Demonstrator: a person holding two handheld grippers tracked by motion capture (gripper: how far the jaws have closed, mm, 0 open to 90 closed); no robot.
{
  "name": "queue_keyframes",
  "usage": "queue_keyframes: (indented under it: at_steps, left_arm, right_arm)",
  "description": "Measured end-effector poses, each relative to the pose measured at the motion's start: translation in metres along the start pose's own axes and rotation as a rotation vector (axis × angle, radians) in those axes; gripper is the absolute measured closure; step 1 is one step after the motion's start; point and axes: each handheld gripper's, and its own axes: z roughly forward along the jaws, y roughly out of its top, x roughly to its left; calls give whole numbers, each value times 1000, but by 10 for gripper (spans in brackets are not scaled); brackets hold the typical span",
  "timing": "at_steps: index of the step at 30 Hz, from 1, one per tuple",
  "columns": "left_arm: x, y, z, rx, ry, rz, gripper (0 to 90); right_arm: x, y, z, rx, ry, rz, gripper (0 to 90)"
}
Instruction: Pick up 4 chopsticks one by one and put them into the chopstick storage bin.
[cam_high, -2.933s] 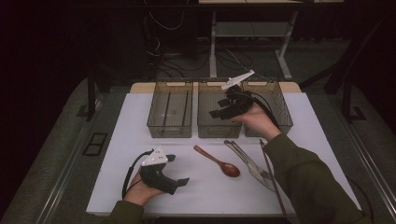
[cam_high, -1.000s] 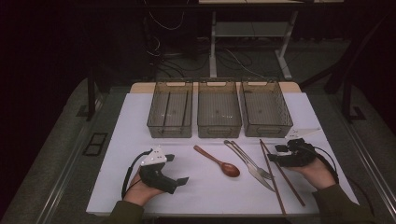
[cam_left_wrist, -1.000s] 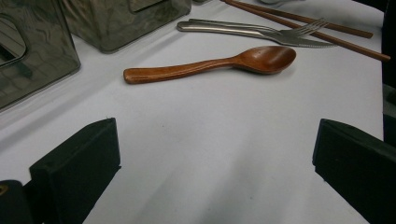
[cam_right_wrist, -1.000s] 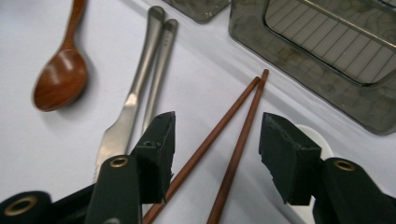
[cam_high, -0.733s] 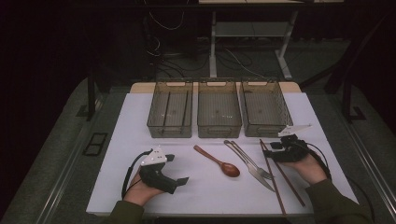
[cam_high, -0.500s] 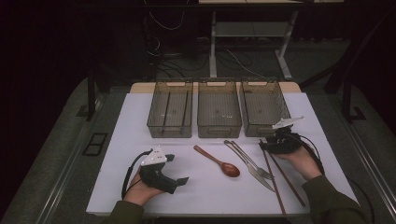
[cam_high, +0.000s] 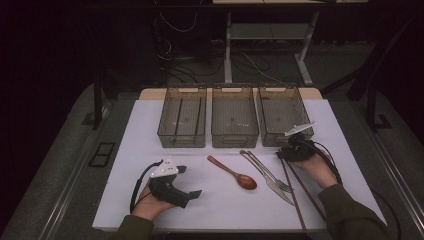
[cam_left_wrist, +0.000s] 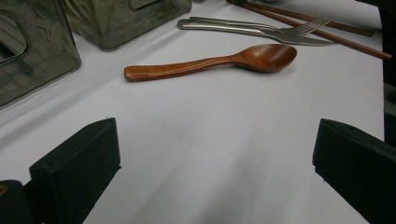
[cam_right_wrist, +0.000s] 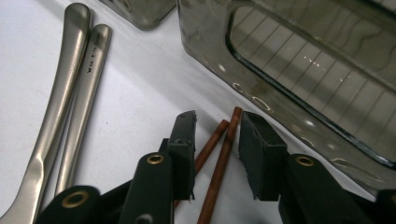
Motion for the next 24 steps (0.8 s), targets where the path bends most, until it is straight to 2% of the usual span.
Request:
queue_keyframes:
  at_steps: [13,24]
  left_arm:
    - [0,0,0,-1,0,-2,0]
    - [0,0,0,-2,0,-2,0]
  right_arm:
    - [2,1,1,2,-5,-17,767]
    - [4,3,2,0,14,-24,778]
